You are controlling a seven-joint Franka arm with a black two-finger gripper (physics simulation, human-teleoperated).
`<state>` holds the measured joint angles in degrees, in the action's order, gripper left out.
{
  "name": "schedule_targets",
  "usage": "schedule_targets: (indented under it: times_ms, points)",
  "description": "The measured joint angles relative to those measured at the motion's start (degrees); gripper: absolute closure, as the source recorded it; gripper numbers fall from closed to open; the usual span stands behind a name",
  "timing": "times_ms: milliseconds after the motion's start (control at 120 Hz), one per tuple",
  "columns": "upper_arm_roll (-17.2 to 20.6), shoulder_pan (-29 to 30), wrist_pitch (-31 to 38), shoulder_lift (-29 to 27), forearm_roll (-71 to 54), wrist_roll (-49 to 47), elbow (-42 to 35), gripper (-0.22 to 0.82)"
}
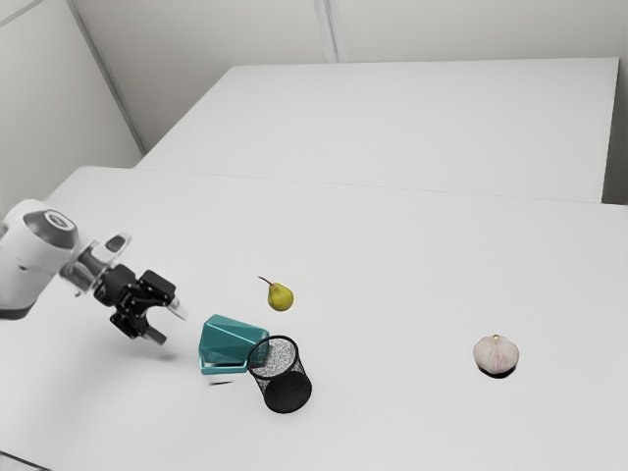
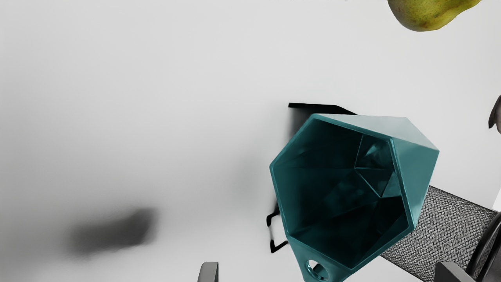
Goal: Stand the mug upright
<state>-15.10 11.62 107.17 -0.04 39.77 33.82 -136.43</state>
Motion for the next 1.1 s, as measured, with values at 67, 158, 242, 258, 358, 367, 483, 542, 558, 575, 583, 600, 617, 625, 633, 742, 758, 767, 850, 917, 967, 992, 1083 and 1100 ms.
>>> schedule_targets:
  times_ms: [67, 158, 242, 258, 358, 367, 483, 542, 558, 575, 583, 600, 617, 625, 633, 742, 758, 767, 850, 917, 967, 992, 1083, 1100]
  points:
    - [0.8, 1.2, 0.8, 0.8, 0.7, 0.6, -0.2, 0.0]
    - [2.3, 2.9, 1.8, 0.8, 1.8, 1.4, -1.3, 0.0]
    - [3.6, 4.0, 2.6, 0.3, 2.8, 2.0, -2.1, 0.0]
    - [3.8, 4.1, 2.7, 0.2, 3.0, 2.1, -2.1, 0.0]
    - [5.2, 5.0, 3.3, 0.0, 4.0, 2.7, -2.3, 0.0]
    - [5.3, 5.1, 3.3, 0.0, 4.1, 2.7, -2.4, 0.0]
    - [6.5, 5.8, 3.8, 0.1, 5.3, 3.3, -2.4, 0.0]
    - [7.6, 6.6, 4.1, 0.2, 6.1, 3.5, -2.4, 0.0]
    - [7.8, 6.8, 4.2, 0.2, 6.3, 3.6, -2.4, 0.0]
    - [8.1, 6.9, 4.2, 0.2, 6.6, 3.7, -2.4, 0.0]
    - [8.1, 7.0, 4.3, 0.2, 6.7, 3.7, -2.4, 0.0]
    - [8.3, 7.1, 4.4, 0.2, 6.9, 3.8, -2.4, 0.0]
    - [8.5, 7.2, 4.4, 0.2, 7.1, 3.8, -2.4, 0.0]
    - [8.6, 7.2, 4.5, 0.2, 7.1, 3.8, -2.4, 0.0]
    - [8.7, 7.3, 4.5, 0.2, 7.2, 3.9, -2.4, 0.0]
    - [9.5, 7.4, 4.8, 0.2, 7.9, 4.1, -2.6, 0.01]
    - [9.7, 7.5, 4.9, 0.2, 8.0, 4.2, -2.6, 0.01]
    - [9.8, 7.6, 4.9, 0.3, 8.0, 4.2, -2.7, 0.02]
    - [11.1, 8.2, 5.3, 0.3, 8.9, 4.3, -3.1, 0.03]
    - [11.6, 8.2, 5.5, 0.4, 9.5, 4.4, -3.5, 0.05]
    - [12.1, 8.1, 5.7, 0.4, 9.8, 4.4, -3.5, 0.07]
    - [12.2, 8.0, 5.7, 0.4, 10.0, 4.3, -3.5, 0.08]
    - [13.1, 7.7, 5.9, 0.3, 10.2, 4.2, -3.6, 0.13]
    - [13.2, 7.6, 5.9, 0.3, 10.3, 4.2, -3.5, 0.15]
